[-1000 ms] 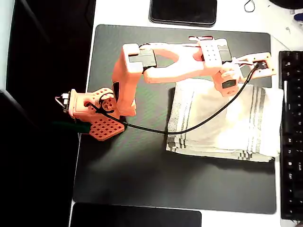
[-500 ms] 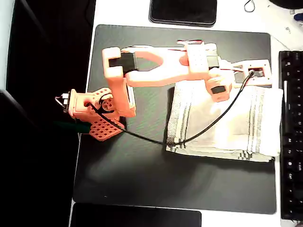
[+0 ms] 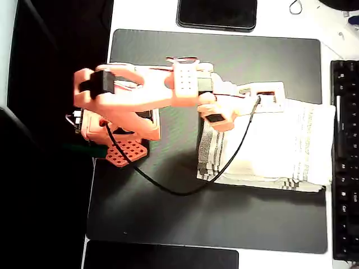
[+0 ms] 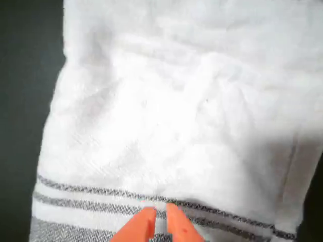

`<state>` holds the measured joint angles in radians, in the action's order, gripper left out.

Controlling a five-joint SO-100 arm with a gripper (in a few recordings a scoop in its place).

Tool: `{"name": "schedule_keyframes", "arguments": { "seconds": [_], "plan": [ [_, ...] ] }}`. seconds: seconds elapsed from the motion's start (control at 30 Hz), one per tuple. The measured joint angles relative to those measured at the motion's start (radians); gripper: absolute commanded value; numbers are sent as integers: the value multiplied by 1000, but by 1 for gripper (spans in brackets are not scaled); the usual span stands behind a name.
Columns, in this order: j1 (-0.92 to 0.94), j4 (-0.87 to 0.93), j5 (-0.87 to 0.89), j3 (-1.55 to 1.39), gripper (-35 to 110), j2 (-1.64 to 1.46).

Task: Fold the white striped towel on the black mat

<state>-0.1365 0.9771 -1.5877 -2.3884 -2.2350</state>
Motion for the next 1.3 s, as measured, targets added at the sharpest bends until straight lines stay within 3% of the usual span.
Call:
{"name": "schedule_keyframes", "arguments": {
  "seconds": [0.87, 1.3],
  "plan": [
    [126, -8, 74, -594, 0, -775],
    [124, 140, 89, -673, 0, -983]
  ]
}}
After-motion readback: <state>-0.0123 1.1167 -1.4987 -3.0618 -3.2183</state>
